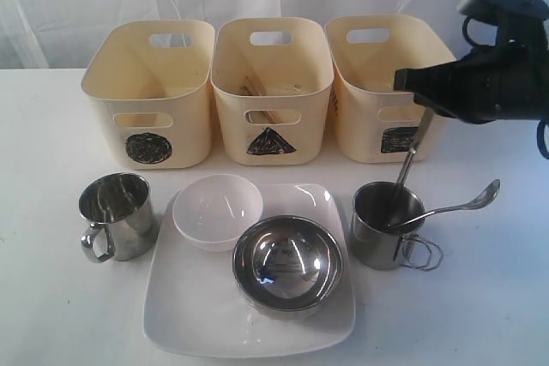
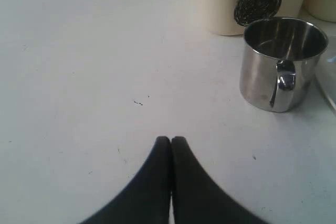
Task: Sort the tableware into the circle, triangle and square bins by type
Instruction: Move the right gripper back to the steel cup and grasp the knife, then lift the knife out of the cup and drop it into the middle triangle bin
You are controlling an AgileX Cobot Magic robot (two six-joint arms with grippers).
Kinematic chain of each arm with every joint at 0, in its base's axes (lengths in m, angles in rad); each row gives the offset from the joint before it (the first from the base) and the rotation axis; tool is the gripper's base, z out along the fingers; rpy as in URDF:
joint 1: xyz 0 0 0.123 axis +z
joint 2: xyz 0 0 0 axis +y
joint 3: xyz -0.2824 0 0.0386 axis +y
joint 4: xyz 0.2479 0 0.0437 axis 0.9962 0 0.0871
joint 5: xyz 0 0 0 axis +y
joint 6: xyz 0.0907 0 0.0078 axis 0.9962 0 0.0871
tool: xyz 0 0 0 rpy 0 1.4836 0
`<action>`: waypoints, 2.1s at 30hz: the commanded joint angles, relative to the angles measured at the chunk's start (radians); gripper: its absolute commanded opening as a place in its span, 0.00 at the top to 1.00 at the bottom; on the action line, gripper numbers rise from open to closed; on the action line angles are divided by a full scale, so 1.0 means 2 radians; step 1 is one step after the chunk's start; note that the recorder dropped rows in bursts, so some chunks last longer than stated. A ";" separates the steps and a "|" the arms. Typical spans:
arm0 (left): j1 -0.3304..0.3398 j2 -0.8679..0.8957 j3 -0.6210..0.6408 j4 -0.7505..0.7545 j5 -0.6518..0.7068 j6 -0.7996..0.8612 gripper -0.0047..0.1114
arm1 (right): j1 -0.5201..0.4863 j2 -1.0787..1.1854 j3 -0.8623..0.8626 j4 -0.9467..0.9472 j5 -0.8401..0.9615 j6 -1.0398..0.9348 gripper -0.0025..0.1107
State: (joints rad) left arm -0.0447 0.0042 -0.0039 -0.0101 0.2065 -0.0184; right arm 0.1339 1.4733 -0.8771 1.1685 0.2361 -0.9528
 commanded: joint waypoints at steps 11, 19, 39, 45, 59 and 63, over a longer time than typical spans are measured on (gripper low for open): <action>0.001 -0.002 0.002 -0.002 -0.002 -0.002 0.96 | -0.003 -0.040 -0.026 0.018 0.044 -0.006 0.98; 0.001 -0.002 0.002 -0.002 -0.002 -0.002 0.96 | -0.003 -0.052 -0.029 0.018 0.052 -0.006 0.98; 0.001 -0.002 0.002 -0.002 -0.002 -0.002 0.96 | -0.002 -0.045 -0.091 0.288 0.066 -0.264 0.98; 0.001 -0.002 0.002 -0.002 -0.002 -0.002 0.96 | -0.002 0.035 -0.143 0.288 0.141 -0.306 0.98; 0.001 -0.002 0.002 -0.002 -0.002 -0.002 0.96 | -0.002 0.133 -0.244 0.288 0.209 -0.343 0.98; 0.001 -0.002 0.002 -0.002 -0.002 -0.002 0.96 | -0.002 0.134 -0.269 0.288 0.198 -0.348 0.98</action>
State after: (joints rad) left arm -0.0447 0.0042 -0.0039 -0.0101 0.2065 -0.0184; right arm 0.1339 1.7425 -1.3799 1.7323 0.6360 -1.6301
